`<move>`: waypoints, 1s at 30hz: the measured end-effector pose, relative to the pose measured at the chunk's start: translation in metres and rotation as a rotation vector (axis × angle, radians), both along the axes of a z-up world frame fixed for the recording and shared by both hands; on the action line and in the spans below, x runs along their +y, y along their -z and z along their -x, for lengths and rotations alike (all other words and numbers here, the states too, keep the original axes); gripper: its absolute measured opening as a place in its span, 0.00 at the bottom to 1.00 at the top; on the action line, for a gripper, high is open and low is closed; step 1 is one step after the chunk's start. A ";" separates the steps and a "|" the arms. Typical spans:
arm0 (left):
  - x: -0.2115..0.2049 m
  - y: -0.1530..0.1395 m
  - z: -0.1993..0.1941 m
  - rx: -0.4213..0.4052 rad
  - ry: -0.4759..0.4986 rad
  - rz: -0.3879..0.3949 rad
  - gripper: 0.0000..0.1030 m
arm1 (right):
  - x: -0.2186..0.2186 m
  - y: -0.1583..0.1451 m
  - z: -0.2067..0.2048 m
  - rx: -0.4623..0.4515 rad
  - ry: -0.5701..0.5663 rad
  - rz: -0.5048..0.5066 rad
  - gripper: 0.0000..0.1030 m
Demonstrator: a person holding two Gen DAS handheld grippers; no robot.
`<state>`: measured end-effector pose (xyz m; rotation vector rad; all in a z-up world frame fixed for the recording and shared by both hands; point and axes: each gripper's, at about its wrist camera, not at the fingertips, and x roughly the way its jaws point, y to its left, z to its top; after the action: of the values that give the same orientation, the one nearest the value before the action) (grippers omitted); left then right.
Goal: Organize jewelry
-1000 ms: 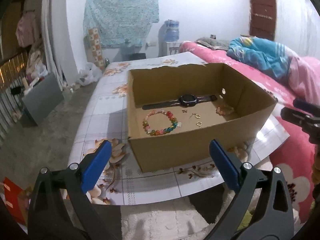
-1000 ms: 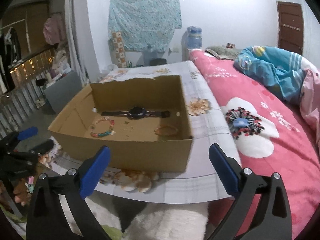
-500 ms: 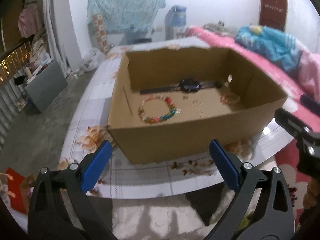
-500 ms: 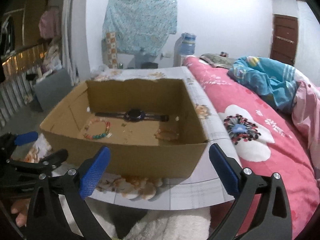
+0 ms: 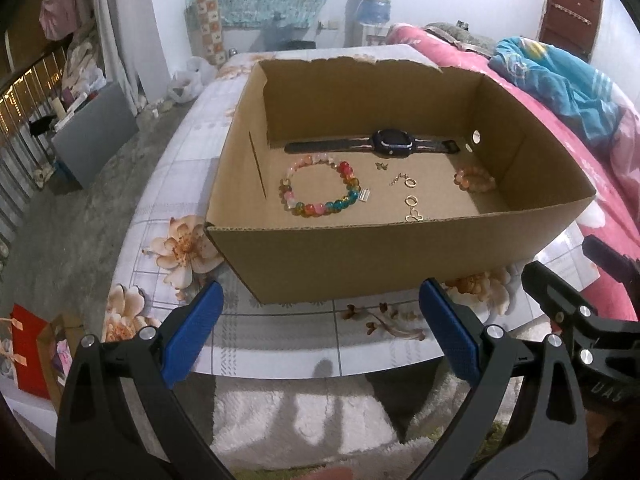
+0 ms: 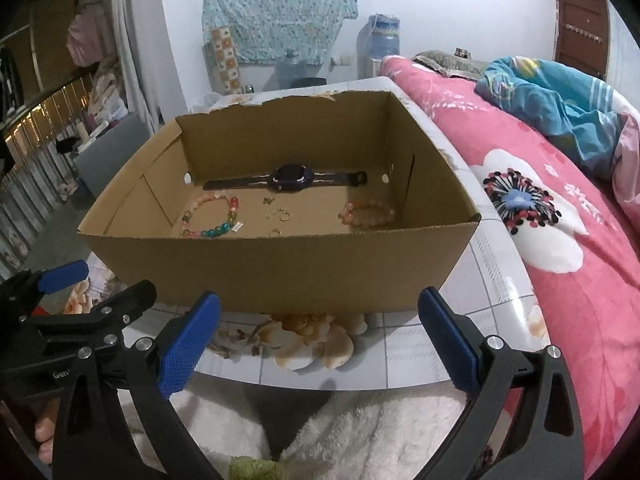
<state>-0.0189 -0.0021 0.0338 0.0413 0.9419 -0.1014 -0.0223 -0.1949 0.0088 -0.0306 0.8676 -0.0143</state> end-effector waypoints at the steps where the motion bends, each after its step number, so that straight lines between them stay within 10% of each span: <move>1: 0.000 0.000 0.000 0.001 0.000 -0.001 0.92 | 0.000 0.000 0.000 0.004 0.002 -0.004 0.94; 30: -0.001 0.007 -0.007 0.038 -0.013 -0.019 0.92 | -0.003 0.005 -0.007 0.040 0.005 0.006 0.94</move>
<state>-0.0123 -0.0028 0.0264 0.0503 0.9807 -0.0812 -0.0157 -0.1977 0.0036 -0.0344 0.9079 -0.0215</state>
